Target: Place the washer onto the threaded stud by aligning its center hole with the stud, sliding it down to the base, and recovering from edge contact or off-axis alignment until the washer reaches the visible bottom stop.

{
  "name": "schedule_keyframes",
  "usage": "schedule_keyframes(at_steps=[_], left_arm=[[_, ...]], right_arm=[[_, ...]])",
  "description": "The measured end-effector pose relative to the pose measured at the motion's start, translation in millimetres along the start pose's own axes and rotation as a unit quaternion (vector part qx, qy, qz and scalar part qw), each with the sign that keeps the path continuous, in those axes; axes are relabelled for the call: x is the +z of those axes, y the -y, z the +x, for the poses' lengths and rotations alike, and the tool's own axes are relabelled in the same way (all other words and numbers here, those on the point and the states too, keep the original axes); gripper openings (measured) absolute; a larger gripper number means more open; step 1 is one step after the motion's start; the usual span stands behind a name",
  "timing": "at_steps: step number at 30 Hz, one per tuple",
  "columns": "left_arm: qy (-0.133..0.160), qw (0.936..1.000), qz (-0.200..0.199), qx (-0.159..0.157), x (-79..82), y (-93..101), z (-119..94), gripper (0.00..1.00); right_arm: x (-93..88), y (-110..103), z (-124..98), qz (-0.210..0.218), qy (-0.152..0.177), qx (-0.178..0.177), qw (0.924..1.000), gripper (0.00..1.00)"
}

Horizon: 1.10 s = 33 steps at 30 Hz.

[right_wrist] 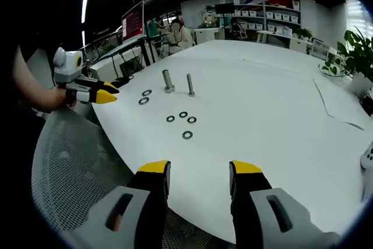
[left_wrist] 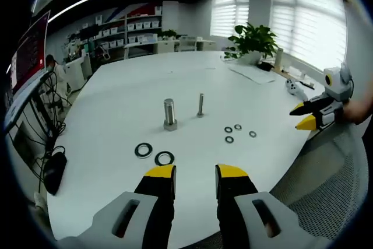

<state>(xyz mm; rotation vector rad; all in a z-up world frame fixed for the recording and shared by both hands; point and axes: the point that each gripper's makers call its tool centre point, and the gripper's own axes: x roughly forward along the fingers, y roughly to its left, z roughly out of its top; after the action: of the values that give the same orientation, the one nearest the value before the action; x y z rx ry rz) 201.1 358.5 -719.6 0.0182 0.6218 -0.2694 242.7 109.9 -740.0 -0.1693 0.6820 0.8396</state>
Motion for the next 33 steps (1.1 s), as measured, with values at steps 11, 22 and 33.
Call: schedule_keyframes(at_steps=[11, 22, 33], left_arm=[[0.002, 1.0000, -0.003, -0.001, 0.4, 0.1, -0.1, 0.25], [0.008, 0.9999, -0.009, -0.005, 1.6, -0.3, -0.7, 0.25], [0.014, 0.9999, -0.008, -0.006, 3.9, 0.3, -1.2, 0.25]], right_arm=[[-0.2, 1.9, -0.2, 0.001, 0.000, -0.005, 1.0000, 0.43], [-1.2, 0.3, 0.5, -0.002, -0.005, -0.005, 1.0000, 0.43], [-0.3, 2.1, -0.2, 0.004, -0.001, -0.008, 1.0000, 0.44]])
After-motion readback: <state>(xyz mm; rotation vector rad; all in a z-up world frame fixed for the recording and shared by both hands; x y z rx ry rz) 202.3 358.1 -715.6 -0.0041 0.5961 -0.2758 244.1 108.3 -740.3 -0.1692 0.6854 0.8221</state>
